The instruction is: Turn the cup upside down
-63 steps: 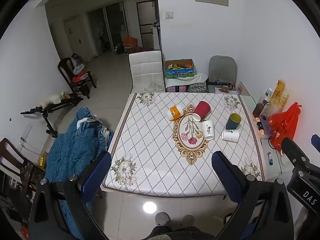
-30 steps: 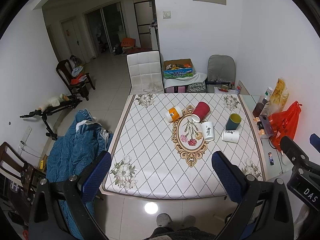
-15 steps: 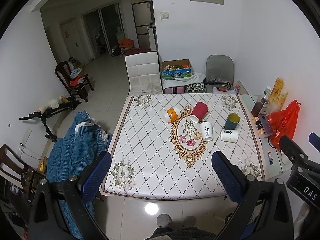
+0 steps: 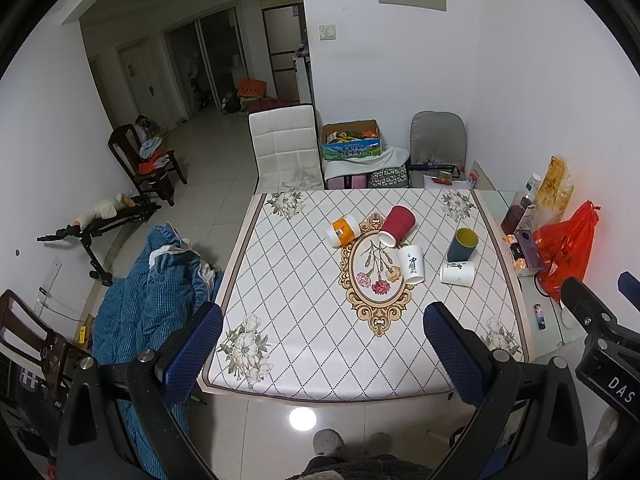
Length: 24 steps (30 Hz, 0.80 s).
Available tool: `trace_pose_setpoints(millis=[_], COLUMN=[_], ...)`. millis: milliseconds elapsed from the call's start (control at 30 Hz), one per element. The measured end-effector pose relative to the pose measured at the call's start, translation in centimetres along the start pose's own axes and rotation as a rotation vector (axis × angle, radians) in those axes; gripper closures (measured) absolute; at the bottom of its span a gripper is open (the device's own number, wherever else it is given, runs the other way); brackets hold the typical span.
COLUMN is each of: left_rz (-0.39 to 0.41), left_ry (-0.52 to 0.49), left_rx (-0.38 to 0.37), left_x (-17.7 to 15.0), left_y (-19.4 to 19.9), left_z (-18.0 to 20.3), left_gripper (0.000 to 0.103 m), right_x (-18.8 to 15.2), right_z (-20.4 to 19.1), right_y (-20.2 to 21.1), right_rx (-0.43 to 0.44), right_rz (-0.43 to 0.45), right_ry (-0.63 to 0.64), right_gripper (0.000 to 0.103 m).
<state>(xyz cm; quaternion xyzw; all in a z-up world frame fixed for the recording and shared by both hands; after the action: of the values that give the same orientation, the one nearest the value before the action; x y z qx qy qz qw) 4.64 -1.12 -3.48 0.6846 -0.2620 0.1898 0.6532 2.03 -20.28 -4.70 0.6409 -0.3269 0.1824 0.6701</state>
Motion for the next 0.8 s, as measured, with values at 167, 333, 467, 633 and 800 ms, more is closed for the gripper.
trace_pose_setpoints(millis=[167, 333, 467, 633, 800], left_rz=[0.006, 0.013, 0.012, 0.015, 0.015], left_ry=[-0.003, -0.007, -0.008, -0.014, -0.019], left_rx=[0.006, 0.010, 0.009, 0.007, 0.006], left_x=[0.46, 0.57, 0.67, 0.27, 0.24], left_y=[0.19, 0.41, 0.43, 0.55, 0.60], left_z=[0.03, -0.11, -0.11, -0.38, -0.10], left_gripper=[0.000, 0.000, 0.000, 0.000, 0.000], right_x=[-0.03, 0.02, 0.37, 0.54, 0.48], right_z=[-0.06, -0.25, 0.03, -0.04, -0.24], right_y=[0.21, 0.61, 0.56, 0.66, 0.77], right_rx=[0.003, 0.009, 0.012, 0.013, 0.016], right_rz=[0.002, 0.006, 0.009, 0.008, 0.008], right_ry=[-0.004, -0.009, -0.014, -0.018, -0.019], right_gripper=[0.000, 0.000, 0.000, 0.000, 0.000])
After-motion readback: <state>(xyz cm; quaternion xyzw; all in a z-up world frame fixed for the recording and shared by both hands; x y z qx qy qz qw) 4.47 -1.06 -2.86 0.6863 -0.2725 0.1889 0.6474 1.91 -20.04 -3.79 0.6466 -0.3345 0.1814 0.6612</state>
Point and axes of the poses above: each gripper's, at about its wrist camera, not at the fingertips, and y roughly against the way its jaws point, z to its right, x to its top, the point moved 5 cm from there along -y, roughly the way its jaws point, and after that the axes turned 4 degrees about -z, right-handed, at the moved point
